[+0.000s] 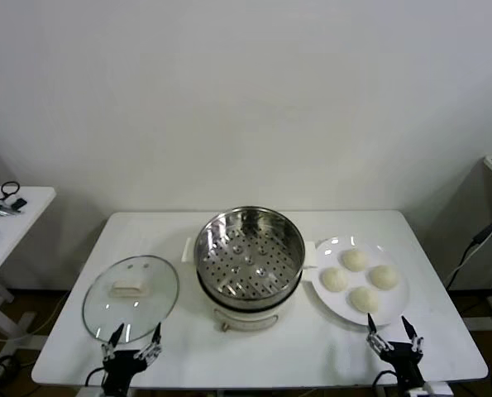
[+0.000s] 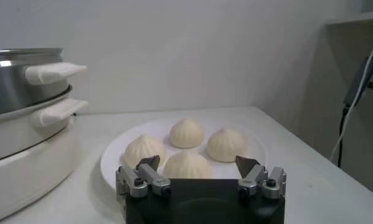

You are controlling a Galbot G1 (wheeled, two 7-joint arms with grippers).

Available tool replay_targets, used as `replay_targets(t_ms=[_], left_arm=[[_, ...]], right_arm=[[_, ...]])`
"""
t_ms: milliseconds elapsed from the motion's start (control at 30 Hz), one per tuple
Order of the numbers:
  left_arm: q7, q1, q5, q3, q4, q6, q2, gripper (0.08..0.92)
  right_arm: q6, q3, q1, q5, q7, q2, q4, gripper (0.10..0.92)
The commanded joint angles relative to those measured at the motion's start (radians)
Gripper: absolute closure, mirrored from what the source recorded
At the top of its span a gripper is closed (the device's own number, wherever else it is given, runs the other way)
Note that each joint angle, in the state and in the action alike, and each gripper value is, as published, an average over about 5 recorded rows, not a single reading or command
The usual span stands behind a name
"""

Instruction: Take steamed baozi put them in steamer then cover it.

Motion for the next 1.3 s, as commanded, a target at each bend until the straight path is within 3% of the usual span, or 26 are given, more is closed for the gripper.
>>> replay_targets(t_ms=[33,267,367,433,533,700,800,933,1100,1300], left_arm=[[0.001,0.005,0.003,0.002,-0.008,0.0,0.003,0.177],[0.006,0.006,-0.002,0.008,-0.014,-0.007,0.021,0.177],[0.006,0.007,-0.004,0.01,-0.014,-0.013,0.028,0.177],[0.007,0.008,-0.005,0.012,-0.013,-0.018,0.03,0.177],[0.007,0.012,-0.007,0.013,-0.012,-0.025,0.035,0.177],[0.007,0.013,-0.007,0.017,-0.005,-0.036,0.037,0.177],[0.007,0.016,-0.007,0.019,-0.003,-0.042,0.035,0.177],[0.008,0.025,-0.003,0.022,0.0,-0.051,0.034,0.177],[0.008,0.031,0.0,0.023,-0.002,-0.058,0.029,0.177],[0.009,0.035,0.003,0.021,-0.01,-0.059,0.015,0.177]], right_arm=[[-0.159,0.034,0.106,0.021,-0.017,-0.046,0.01,0.203],[-0.348,-0.043,0.518,-0.001,-0.048,-0.293,-0.129,0.203],[-0.449,-0.172,0.715,-0.069,-0.166,-0.444,-0.228,0.203],[-0.483,-0.298,0.841,-0.147,-0.33,-0.578,-0.291,0.203],[-0.394,-0.511,1.028,-0.285,-0.627,-0.763,-0.394,0.203],[-0.028,-0.897,1.368,-0.508,-1.071,-0.928,-0.563,0.203],[0.108,-1.174,1.619,-0.54,-1.234,-0.934,-0.635,0.203],[0.132,-1.45,1.851,-0.524,-1.321,-0.879,-0.702,0.203],[0.036,-1.709,2.033,-0.387,-1.31,-0.748,-0.775,0.203],[-0.097,-1.771,2.034,-0.243,-1.253,-0.591,-0.899,0.203]])
